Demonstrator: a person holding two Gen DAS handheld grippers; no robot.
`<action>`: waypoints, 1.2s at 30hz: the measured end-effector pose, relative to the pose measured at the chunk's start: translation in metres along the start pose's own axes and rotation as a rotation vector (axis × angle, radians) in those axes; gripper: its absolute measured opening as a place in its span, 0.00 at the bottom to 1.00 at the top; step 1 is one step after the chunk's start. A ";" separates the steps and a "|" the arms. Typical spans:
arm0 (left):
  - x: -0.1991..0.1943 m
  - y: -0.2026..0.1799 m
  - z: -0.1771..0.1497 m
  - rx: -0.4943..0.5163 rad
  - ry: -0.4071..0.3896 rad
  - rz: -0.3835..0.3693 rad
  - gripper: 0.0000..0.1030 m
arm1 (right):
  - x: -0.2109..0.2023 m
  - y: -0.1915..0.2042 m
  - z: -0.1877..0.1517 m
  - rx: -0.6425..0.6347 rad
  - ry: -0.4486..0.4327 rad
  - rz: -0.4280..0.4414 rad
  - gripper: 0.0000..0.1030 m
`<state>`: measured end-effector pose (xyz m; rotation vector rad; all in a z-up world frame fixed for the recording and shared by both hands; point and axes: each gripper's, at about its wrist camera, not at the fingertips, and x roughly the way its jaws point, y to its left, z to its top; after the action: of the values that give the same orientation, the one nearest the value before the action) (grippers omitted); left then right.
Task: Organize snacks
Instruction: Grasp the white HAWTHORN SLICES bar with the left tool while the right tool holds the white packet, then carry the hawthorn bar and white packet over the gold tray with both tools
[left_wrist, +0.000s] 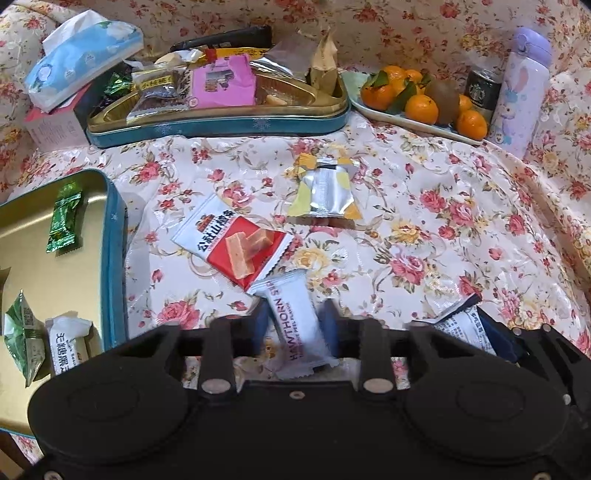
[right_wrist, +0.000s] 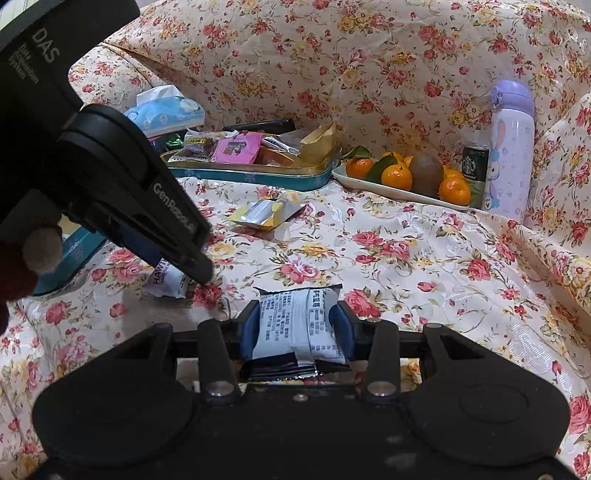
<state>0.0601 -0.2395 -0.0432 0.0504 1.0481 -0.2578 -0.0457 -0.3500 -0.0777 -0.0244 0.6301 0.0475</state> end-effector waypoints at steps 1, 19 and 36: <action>-0.001 0.002 0.000 -0.002 0.005 -0.012 0.27 | 0.000 0.000 0.000 0.000 0.000 0.000 0.41; -0.035 0.021 -0.037 0.031 0.037 -0.035 0.27 | -0.009 0.013 0.002 0.023 0.039 -0.090 0.40; -0.081 0.040 -0.080 0.065 0.013 -0.029 0.27 | -0.086 0.058 0.003 0.099 0.021 -0.076 0.40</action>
<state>-0.0366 -0.1722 -0.0162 0.0960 1.0537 -0.3182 -0.1164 -0.2954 -0.0246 0.0468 0.6511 -0.0579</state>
